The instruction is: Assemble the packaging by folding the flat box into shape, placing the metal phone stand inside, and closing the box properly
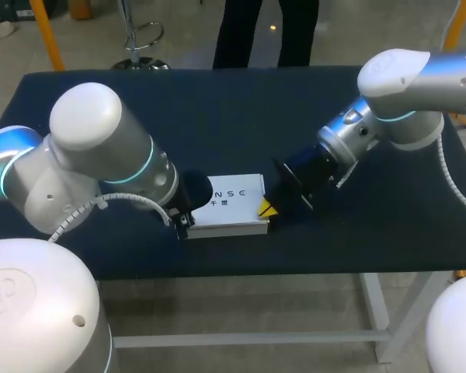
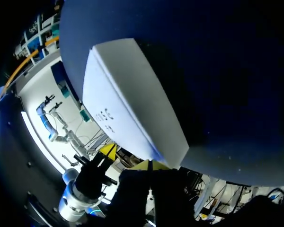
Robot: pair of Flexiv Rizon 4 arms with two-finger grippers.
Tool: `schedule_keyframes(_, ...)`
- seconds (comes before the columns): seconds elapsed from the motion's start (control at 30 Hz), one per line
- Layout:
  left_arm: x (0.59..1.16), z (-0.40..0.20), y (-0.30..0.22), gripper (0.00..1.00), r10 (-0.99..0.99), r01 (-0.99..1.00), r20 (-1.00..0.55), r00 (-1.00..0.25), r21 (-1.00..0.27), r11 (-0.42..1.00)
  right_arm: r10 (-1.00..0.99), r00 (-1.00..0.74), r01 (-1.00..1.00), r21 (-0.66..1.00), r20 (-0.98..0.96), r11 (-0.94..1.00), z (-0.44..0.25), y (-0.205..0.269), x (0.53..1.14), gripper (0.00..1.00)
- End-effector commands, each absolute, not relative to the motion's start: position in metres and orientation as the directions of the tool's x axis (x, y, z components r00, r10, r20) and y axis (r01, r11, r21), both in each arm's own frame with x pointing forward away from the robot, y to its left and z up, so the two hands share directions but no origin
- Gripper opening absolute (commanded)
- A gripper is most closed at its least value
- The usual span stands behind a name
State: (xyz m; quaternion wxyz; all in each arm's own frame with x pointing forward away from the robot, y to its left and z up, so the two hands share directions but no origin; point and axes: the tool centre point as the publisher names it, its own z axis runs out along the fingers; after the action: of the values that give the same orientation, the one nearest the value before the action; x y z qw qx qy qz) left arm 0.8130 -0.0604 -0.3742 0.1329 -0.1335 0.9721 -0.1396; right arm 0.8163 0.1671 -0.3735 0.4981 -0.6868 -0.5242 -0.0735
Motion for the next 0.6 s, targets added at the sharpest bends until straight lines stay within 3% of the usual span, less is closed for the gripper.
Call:
schedule_keyframes(0.03,0.816,-0.378,-0.062,0.0,-0.3,-0.228,-0.22,-0.928,-0.301,0.926,0.639,0.44,0.79,-0.611,0.631,0.059,-0.38,0.164,0.819,0.0)
schedule_keyframes(0.23,0.808,-0.351,-0.065,0.0,-0.323,-0.24,-0.242,-0.915,-0.315,0.918,0.631,0.384,0.84,-0.538,0.674,0.063,-0.352,0.16,0.819,0.0)
schedule_keyframes(0.3,0.805,-0.342,-0.068,0.32,-0.338,-0.26,-0.24,-0.91,-0.305,0.916,0.626,0.36,0.854,-0.515,0.692,0.078,-0.342,0.156,0.822,0.0)
schedule_keyframes(0.37,0.802,-0.336,-0.071,0.48,-0.358,-0.289,-0.213,-0.909,-0.296,0.91,0.616,0.34,0.868,-0.49,0.71,0.085,-0.333,0.151,0.828,0.0)
schedule_keyframes(0.43,0.8,-0.331,-0.074,0.95,-0.391,-0.332,-0.188,-0.901,-0.281,0.9,0.608,0.306,0.891,-0.446,0.733,0.088,-0.325,0.146,0.833,0.0)
schedule_keyframes(0.5,0.798,-0.326,-0.076,1.0,-0.42,-0.369,-0.159,-0.894,-0.271,0.889,0.609,0.267,0.911,-0.401,0.747,0.093,-0.316,0.142,0.837,0.0)
schedule_keyframes(0.57,0.794,-0.321,-0.078,1.0,-0.448,-0.403,-0.134,-0.884,-0.267,0.875,0.622,0.219,0.934,-0.347,0.751,0.091,-0.308,0.138,0.841,0.07)
schedule_keyframes(0.6,0.791,-0.319,-0.078,1.0,-0.469,-0.426,-0.13,-0.874,-0.262,0.866,0.628,0.195,0.943,-0.321,0.753,0.092,-0.303,0.136,0.843,0.16)
